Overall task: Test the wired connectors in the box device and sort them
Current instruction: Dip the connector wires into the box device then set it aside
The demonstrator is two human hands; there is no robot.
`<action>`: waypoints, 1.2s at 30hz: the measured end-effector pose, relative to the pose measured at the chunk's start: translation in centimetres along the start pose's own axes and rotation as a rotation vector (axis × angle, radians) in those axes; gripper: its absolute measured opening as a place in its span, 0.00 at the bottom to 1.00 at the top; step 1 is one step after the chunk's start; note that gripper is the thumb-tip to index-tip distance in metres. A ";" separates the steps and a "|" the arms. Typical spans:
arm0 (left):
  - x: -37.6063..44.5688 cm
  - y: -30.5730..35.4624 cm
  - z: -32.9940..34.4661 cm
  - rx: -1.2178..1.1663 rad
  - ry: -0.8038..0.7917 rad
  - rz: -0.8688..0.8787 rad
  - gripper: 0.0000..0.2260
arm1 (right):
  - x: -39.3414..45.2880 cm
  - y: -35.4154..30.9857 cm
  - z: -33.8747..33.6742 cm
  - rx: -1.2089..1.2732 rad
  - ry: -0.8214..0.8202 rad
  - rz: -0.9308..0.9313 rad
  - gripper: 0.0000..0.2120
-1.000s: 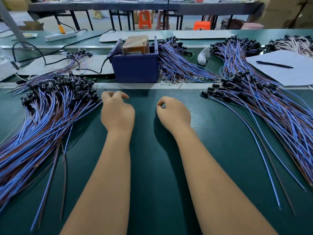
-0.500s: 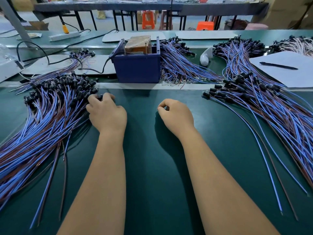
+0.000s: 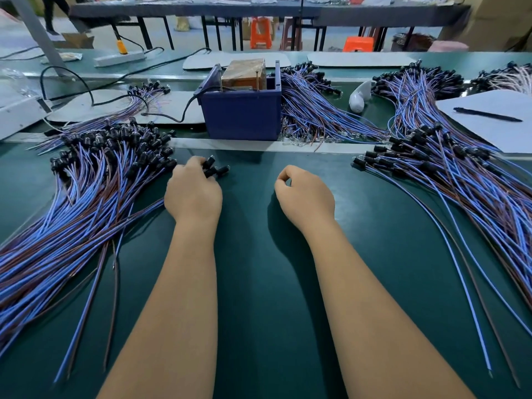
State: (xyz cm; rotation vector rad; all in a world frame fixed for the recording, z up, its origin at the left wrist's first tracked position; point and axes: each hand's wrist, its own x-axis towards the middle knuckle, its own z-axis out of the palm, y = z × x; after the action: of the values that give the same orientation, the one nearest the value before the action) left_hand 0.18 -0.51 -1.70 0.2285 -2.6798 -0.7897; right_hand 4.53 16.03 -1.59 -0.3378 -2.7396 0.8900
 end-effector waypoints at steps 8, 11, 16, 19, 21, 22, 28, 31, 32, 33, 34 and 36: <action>0.7 0.1 0.5 -0.280 0.140 0.060 0.13 | -0.4 -0.1 0.3 0.063 0.006 -0.075 0.08; 0.6 0.7 0.2 -0.481 0.193 0.122 0.11 | -0.4 -0.2 0.4 0.167 0.016 -0.129 0.08; -0.8 3.5 -0.3 -1.337 -0.163 0.062 0.10 | -0.1 -1.4 0.0 0.896 -0.129 0.029 0.12; -1.6 4.3 -0.7 -1.597 -0.579 0.087 0.17 | 0.3 -1.5 -0.5 1.270 -0.329 0.132 0.19; -1.6 4.2 -1.1 -1.561 -0.836 0.090 0.20 | 0.5 -1.0 -0.9 1.332 -0.386 0.166 0.22; -1.6 4.1 -1.3 -1.530 -0.933 0.078 0.21 | 0.6 -0.7 -1.2 1.359 -0.384 0.185 0.21; -2.6 4.3 -1.2 -1.027 -1.323 0.162 0.23 | 0.4 -0.1 -1.8 1.489 -0.266 0.208 0.10; -2.7 4.2 -1.1 -0.814 -1.454 0.216 0.24 | 0.5 0.2 -2.0 1.505 -0.201 0.204 0.07; -2.5 4.1 -1.1 -0.804 -1.492 0.227 0.24 | 0.5 0.3 -2.0 1.515 -0.202 0.202 0.07; -2.3 3.9 -1.1 -0.817 -1.536 0.237 0.25 | 0.5 0.5 -2.1 1.535 -0.215 0.203 0.07; -2.1 3.6 -1.1 -0.851 -1.574 0.242 0.25 | 0.5 0.6 -2.1 1.564 -0.238 0.204 0.07; -1.7 2.8 -1.3 -0.943 -1.584 0.239 0.24 | 0.4 0.8 -2.2 1.636 -0.310 0.191 0.08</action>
State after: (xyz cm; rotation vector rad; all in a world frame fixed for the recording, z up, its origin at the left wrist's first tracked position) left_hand 2.04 1.59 0.38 -1.4529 -2.7169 -2.7744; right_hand 4.89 18.03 -0.28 -0.0860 -1.2901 2.8423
